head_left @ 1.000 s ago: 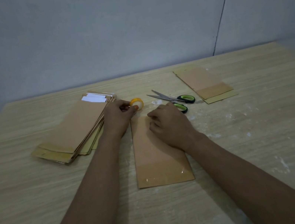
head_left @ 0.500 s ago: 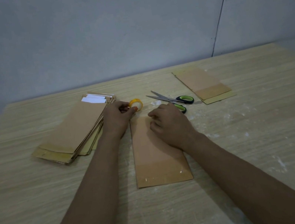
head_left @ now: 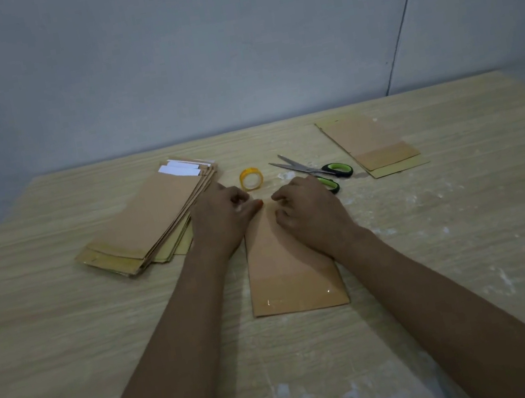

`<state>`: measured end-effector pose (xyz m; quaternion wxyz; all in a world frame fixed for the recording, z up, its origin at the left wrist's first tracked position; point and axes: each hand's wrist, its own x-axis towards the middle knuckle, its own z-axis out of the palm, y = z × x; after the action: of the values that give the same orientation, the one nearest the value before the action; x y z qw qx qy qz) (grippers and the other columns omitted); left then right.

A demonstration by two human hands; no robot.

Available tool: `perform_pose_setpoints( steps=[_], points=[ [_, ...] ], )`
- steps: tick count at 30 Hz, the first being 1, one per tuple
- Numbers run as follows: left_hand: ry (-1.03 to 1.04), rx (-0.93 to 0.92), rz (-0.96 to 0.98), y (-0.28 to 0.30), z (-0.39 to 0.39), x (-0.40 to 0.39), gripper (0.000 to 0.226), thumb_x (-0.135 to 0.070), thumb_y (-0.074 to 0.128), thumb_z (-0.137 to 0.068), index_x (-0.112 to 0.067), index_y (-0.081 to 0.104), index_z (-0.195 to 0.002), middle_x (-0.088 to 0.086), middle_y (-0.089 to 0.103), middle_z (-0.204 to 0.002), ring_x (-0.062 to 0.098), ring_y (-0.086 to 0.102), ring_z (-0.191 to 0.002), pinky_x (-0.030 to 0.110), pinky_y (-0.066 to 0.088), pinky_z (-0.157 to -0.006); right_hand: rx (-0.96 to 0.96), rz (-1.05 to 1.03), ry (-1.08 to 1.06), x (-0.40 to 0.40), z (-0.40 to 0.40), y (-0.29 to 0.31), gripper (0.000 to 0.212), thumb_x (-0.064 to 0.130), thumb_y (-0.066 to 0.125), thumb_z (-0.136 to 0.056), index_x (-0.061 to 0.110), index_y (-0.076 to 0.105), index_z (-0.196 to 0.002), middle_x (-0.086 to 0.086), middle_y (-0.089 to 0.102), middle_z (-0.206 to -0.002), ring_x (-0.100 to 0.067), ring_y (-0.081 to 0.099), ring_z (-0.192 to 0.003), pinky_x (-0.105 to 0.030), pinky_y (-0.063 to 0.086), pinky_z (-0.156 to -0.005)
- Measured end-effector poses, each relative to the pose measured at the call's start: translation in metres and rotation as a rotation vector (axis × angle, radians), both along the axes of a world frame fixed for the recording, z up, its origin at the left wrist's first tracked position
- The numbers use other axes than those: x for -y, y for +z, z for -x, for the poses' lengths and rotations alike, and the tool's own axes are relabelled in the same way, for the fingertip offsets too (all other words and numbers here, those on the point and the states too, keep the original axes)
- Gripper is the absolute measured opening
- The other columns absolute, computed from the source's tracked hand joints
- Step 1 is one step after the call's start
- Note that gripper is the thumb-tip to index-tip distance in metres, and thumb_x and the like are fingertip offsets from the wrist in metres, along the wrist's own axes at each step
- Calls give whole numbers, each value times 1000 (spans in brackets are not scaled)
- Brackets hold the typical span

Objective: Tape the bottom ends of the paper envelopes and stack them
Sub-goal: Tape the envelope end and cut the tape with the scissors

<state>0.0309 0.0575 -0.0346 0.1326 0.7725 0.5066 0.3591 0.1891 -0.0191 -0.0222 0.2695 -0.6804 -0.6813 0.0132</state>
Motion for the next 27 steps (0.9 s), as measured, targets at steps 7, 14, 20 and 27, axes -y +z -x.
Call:
perform_pose_setpoints(
  steps=[7,14,20,27],
  points=[
    [-1,-71,111,1,-1,4,20,-41,72,-85,-32,57,-77,-6,62,-91,25,59,-99,45,43,-92,-7,-5,-106,10,-1,4,39,33,64,-90,19,61,-126,-3,57,-126,-22,45,-123,-34,43,-92],
    [-198,371,322,8,3,10,13,-19,74,-88,-17,63,-82,6,66,-80,8,55,-70,18,42,-62,-174,-47,-191,10,-6,3,42,33,70,-85,17,59,-123,-1,55,-126,-21,51,-117,-35,44,-91],
    [-258,429,356,12,3,12,17,-6,71,-89,-13,59,-80,2,59,-71,-3,49,-56,12,38,-56,-272,-56,-250,10,-9,4,40,30,72,-85,16,59,-119,-2,56,-120,-21,54,-110,-33,43,-85],
    [-234,611,356,14,18,10,19,-3,68,-91,-14,57,-79,-2,54,-64,-4,47,-53,13,36,-52,-346,-52,-256,8,-5,5,40,33,73,-83,15,60,-117,-2,63,-111,-21,59,-101,-38,49,-84]
  ],
)
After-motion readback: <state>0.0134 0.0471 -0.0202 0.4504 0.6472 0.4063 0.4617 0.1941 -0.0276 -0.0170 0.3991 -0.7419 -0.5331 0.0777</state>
